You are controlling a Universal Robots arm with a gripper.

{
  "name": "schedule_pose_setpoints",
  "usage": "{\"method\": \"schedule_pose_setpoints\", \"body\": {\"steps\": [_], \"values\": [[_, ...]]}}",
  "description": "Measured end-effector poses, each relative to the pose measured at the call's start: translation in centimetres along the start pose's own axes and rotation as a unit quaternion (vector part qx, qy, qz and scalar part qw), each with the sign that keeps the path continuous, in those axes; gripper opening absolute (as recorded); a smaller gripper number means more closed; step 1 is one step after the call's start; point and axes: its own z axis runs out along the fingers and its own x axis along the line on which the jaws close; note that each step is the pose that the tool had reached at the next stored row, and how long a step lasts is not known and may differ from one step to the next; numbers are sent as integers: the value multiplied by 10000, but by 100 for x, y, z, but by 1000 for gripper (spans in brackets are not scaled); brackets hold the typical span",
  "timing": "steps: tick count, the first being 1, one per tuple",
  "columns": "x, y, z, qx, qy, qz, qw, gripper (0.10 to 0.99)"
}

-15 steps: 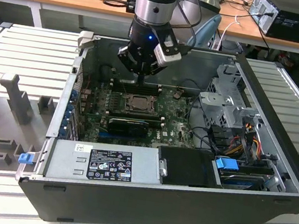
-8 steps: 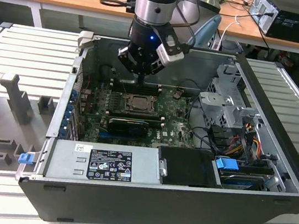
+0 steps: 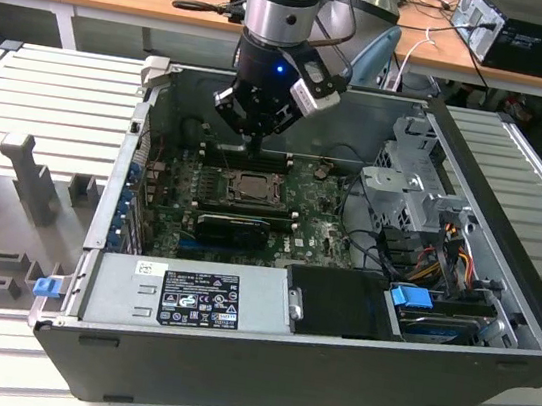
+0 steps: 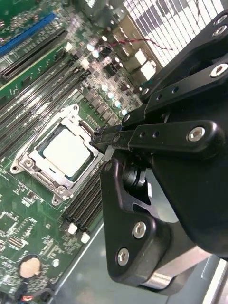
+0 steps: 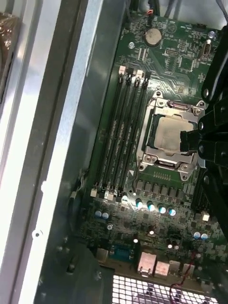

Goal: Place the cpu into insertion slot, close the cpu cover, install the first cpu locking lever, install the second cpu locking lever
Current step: 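Install the first cpu locking lever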

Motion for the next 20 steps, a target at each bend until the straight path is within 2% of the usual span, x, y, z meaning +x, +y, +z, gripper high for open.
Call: {"method": "schedule_pose_setpoints", "body": {"steps": [6, 7, 8, 10, 12, 14, 16, 18, 20], "values": [[76, 19, 8, -28, -9, 10, 10000, 106], [76, 19, 9, -28, -10, 102, 9999, 106], [77, 19, 15, -31, -16, 313, 9995, 106], [76, 19, 26, -33, -24, 642, 9979, 106], [89, 22, 32, -36, -27, 741, 9972, 106], [172, 43, 39, -68, -33, 744, 9972, 106], [327, 82, 53, -122, -42, 744, 9971, 106], [466, 117, 65, -202, -57, 743, 9970, 106], [536, 135, 72, -244, -64, 742, 9969, 106]]}}
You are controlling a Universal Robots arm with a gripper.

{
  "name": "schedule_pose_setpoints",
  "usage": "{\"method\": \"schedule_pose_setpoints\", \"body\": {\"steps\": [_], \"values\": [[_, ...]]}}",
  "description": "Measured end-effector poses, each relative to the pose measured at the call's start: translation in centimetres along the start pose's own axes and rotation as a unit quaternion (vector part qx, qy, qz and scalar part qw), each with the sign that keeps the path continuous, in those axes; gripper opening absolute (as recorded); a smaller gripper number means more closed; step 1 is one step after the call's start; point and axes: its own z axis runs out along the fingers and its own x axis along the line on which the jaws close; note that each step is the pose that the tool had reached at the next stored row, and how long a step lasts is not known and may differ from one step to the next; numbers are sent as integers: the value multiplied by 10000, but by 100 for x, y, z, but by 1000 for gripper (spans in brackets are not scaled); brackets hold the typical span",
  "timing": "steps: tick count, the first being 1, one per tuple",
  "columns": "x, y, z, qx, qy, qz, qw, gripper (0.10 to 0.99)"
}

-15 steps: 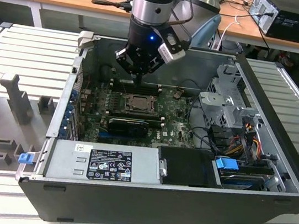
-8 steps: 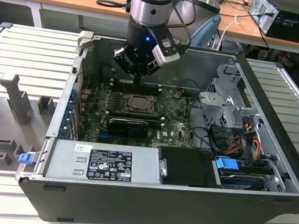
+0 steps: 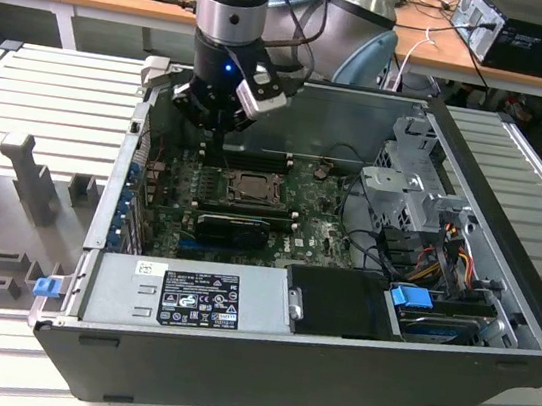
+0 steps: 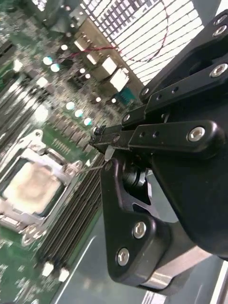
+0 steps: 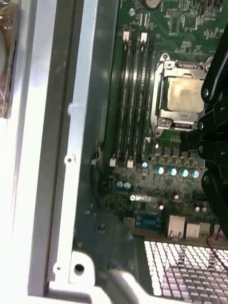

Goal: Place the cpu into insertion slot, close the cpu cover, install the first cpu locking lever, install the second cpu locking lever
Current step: 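Install the first cpu locking lever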

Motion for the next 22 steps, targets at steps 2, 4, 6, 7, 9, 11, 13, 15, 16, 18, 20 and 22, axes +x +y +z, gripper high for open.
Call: {"method": "schedule_pose_setpoints", "body": {"steps": [2, 4, 6, 7, 9, 11, 13, 15, 16, 18, 20, 22], "values": [[102, 13, 24, -32, -3, -1, 10000, 106], [122, 31, 41, -54, -5, 2, 10000, 106], [119, 57, 57, -67, -7, 3, 10000, 106], [116, 79, 68, -75, -8, 3, 10000, 106], [112, 125, 83, -79, -8, 2, 10000, 106], [96, 173, 97, -80, -8, 4, 10000, 106], [85, 172, 98, -80, -10, 28, 10000, 106], [78, 172, 99, -79, -12, 54, 10000, 106], [68, 171, 99, -79, -13, 63, 9999, 106], [47, 169, 99, -80, -14, 75, 9999, 106], [16, 166, 100, -80, -15, 86, 9999, 106], [-15, 163, 99, -80, -15, 94, 9999, 106]]}}
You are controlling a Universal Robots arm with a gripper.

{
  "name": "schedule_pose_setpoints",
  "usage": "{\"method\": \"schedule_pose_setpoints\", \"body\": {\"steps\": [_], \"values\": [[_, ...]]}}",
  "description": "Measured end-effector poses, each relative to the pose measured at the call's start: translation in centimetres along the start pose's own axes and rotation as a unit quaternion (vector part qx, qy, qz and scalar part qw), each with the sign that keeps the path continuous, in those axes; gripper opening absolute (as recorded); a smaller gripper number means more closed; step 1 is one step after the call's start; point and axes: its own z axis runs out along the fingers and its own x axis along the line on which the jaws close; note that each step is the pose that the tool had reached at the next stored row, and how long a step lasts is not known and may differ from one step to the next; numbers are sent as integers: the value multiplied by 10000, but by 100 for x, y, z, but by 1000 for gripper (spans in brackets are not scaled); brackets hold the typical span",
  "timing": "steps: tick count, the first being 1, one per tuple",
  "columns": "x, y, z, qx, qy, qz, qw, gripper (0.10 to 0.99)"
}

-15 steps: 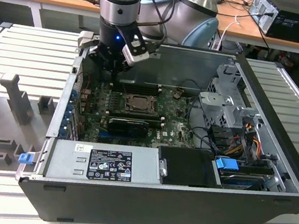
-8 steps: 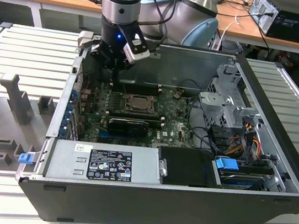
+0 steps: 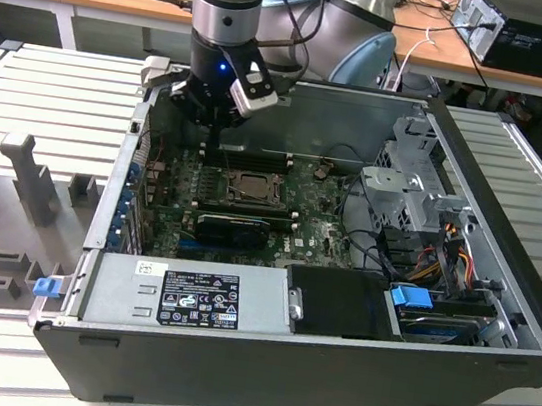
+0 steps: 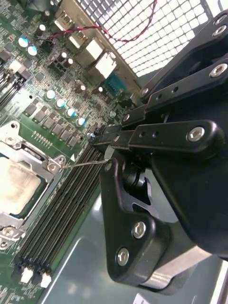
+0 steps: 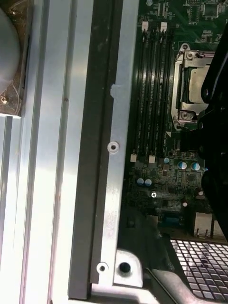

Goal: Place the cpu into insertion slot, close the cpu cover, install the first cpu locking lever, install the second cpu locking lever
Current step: 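Install the first cpu locking lever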

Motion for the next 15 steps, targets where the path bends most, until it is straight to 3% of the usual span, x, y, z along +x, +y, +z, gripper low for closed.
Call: {"method": "schedule_pose_setpoints", "body": {"steps": [15], "values": [[-203, -17, 5, 8, -2, 28, 10000, 106]]}}
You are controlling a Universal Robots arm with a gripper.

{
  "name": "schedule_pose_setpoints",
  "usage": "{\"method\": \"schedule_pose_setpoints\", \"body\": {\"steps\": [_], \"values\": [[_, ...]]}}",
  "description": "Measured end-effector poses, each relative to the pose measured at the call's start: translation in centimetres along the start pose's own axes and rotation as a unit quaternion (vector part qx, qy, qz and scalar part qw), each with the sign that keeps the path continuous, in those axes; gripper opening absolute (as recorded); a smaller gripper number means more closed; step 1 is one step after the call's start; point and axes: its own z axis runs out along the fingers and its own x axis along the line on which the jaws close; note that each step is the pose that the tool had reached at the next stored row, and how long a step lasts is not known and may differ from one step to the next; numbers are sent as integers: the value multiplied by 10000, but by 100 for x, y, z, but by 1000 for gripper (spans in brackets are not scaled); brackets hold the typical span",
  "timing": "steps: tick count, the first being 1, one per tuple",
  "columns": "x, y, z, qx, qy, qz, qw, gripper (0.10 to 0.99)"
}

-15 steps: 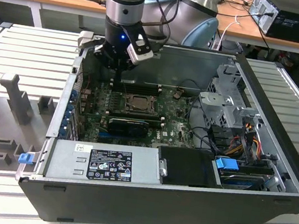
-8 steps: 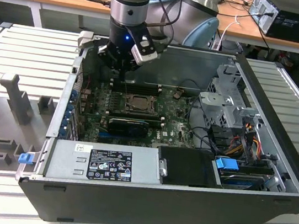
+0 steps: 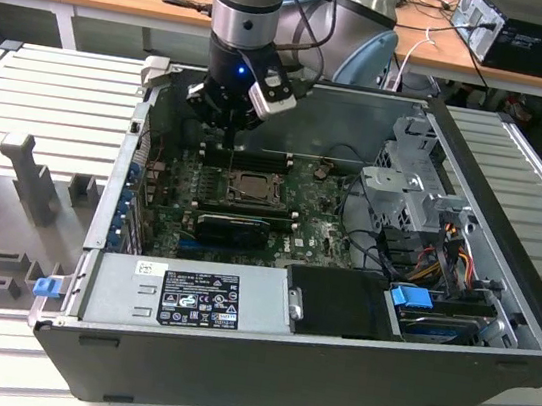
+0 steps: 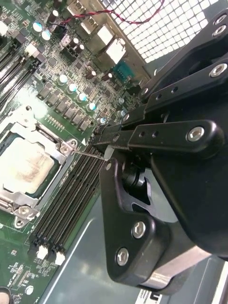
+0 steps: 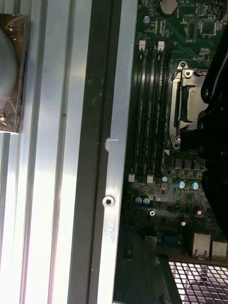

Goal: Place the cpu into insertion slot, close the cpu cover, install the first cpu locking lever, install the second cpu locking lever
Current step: 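Install the first cpu locking lever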

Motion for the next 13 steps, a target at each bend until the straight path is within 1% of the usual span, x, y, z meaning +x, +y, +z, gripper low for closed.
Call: {"method": "schedule_pose_setpoints", "body": {"steps": [13], "values": [[-106, -9, 9, 3, 0, 3, 10000, 106]]}}
